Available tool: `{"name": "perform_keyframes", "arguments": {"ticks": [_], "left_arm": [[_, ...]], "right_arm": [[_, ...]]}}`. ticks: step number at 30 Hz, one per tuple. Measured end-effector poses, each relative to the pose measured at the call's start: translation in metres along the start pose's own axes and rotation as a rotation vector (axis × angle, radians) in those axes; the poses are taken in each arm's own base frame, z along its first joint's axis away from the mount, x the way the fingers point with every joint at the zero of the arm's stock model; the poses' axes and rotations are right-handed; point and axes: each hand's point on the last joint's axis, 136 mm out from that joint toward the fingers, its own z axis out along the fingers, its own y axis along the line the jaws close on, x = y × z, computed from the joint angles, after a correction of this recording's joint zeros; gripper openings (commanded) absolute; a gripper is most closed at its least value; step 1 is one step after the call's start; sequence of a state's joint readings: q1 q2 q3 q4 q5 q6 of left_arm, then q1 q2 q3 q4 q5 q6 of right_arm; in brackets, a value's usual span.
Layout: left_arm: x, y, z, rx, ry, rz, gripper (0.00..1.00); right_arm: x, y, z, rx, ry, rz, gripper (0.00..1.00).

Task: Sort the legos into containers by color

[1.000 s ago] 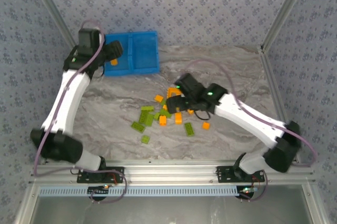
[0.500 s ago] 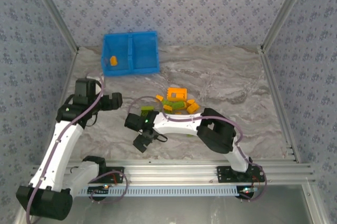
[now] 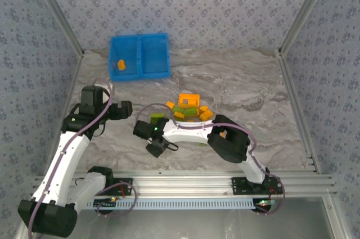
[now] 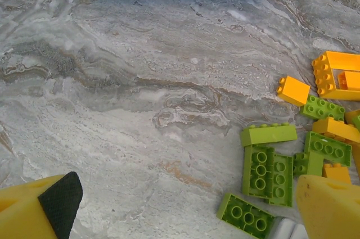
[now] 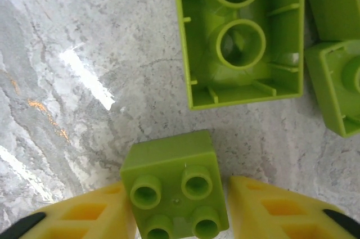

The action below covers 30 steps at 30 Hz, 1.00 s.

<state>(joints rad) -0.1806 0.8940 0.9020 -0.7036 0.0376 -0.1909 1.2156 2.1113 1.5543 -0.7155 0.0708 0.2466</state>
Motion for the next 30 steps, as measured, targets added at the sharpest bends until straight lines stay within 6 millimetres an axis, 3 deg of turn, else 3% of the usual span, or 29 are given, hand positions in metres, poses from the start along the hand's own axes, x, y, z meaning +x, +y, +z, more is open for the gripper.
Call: {"name": "perform_keyframes", "arguments": {"ticks": [2,7,12,15,18,21,23,25,30], "left_arm": [[0.0,0.0,0.0,0.0,0.0,0.0,0.99],[0.002,0.0,0.005,-0.001,0.02,-0.003,0.99],[0.003,-0.002,0.006,0.015,0.027,-0.003,0.99],[0.002,-0.007,0.005,0.039,0.023,-0.002,0.99],[-0.003,-0.016,-0.001,0.093,-0.01,0.002,0.99],[-0.01,-0.027,-0.011,0.159,-0.063,0.016,0.99],[-0.014,-0.032,-0.019,0.19,-0.099,0.023,0.99],[-0.016,-0.034,-0.024,0.204,-0.12,0.027,0.99],[-0.015,-0.035,-0.025,0.206,-0.121,0.027,0.99]], "right_arm": [[-0.001,0.0,-0.001,0.0,-0.003,0.001,0.32],[-0.006,0.002,-0.015,-0.016,-0.037,0.003,0.32],[-0.03,-0.013,-0.082,-0.036,-0.193,0.041,0.32],[-0.058,-0.049,-0.138,-0.039,-0.346,0.127,0.32],[-0.101,-0.103,-0.188,-0.016,-0.514,0.237,0.32],[-0.146,-0.158,-0.217,0.03,-0.637,0.328,0.31],[-0.177,-0.19,-0.224,0.051,-0.697,0.373,0.31],[-0.207,-0.219,-0.216,0.062,-0.737,0.411,0.31],[-0.246,-0.265,-0.156,0.072,-0.747,0.475,0.32]]}}
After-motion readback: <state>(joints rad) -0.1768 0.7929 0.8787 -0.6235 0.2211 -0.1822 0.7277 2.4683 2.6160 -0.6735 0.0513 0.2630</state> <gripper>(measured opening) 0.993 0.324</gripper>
